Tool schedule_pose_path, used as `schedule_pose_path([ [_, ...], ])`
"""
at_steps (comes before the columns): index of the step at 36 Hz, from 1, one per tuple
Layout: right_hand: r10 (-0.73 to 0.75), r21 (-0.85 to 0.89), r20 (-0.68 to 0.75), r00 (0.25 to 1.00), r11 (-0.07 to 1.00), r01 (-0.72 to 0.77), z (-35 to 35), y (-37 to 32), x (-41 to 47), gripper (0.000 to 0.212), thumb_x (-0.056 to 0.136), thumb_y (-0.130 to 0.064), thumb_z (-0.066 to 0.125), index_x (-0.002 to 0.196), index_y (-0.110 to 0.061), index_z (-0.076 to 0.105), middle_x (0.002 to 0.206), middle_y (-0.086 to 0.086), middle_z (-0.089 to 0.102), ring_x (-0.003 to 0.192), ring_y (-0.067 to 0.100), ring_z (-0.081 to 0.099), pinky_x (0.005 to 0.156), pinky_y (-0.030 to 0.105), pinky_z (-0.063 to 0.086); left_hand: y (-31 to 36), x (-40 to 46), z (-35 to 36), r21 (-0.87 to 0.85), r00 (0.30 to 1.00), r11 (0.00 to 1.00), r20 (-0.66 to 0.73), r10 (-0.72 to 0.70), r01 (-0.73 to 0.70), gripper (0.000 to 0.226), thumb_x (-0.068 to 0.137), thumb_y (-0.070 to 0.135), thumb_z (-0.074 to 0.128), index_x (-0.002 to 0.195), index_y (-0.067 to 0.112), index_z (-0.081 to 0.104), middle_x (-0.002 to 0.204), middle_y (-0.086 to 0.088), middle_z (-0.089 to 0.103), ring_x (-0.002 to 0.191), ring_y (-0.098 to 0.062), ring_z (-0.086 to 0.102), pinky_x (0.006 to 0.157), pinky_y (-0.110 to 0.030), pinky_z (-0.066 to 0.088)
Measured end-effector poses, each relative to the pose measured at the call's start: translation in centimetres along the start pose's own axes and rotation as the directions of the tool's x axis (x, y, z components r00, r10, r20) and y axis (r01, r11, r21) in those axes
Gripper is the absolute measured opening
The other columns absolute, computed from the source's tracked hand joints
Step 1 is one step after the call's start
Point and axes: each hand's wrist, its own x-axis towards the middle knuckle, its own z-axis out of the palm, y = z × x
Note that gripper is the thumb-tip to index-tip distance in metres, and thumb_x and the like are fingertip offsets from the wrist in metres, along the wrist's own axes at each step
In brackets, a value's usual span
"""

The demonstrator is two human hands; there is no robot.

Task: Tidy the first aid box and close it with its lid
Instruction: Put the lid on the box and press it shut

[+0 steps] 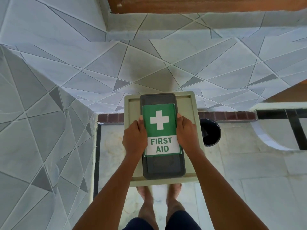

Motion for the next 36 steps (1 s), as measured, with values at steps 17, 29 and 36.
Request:
schedule_pose_path([
  [17, 0.036, -0.093, -0.036, 0.999, 0.995, -0.039, 0.8, 2.0, -3.5, 0.079, 0.093, -0.079, 0.012, 0.076, -0.021, 0.063, 0.064, 0.003, 0.066, 0.057, 0.022, 0.066, 0.053, 0.043, 0.058, -0.9, -5.3, -0.9, -0.152, 1.000, 0.988, 0.016, 0.017, -0.014, 0.052, 0.105, 0.050, 0.030, 0.072, 0.020, 0.059, 0.059, 0.012, 0.058, 0.054, -0.002, 0.061, 0.046, -0.018, 0.046],
  [29, 0.023, -0.057, -0.100, 0.995, 0.998, -0.029, 0.9, 4.9, -11.8, 0.076, 0.095, -0.077, 0.012, 0.074, -0.021, 0.061, 0.060, -0.004, 0.061, 0.054, 0.014, 0.060, 0.054, 0.040, 0.056, -4.0, -11.5, -0.9, -0.157, 1.000, 0.988, 0.000, 0.002, -0.002, 0.056, 0.102, 0.053, 0.029, 0.077, 0.019, 0.066, 0.063, 0.011, 0.062, 0.055, -0.004, 0.060, 0.047, -0.021, 0.049],
  [36, 0.036, -0.099, -0.095, 0.995, 0.994, -0.045, 0.9, 4.9, -11.2, 0.078, 0.091, -0.080, 0.012, 0.072, -0.021, 0.059, 0.060, -0.003, 0.060, 0.055, 0.018, 0.058, 0.053, 0.041, 0.054, -4.1, -11.4, -0.5, -0.143, 0.999, 0.989, -0.006, 0.033, -0.034, 0.055, 0.102, 0.054, 0.029, 0.087, 0.018, 0.068, 0.076, 0.010, 0.067, 0.061, -0.006, 0.064, 0.052, -0.022, 0.054],
])
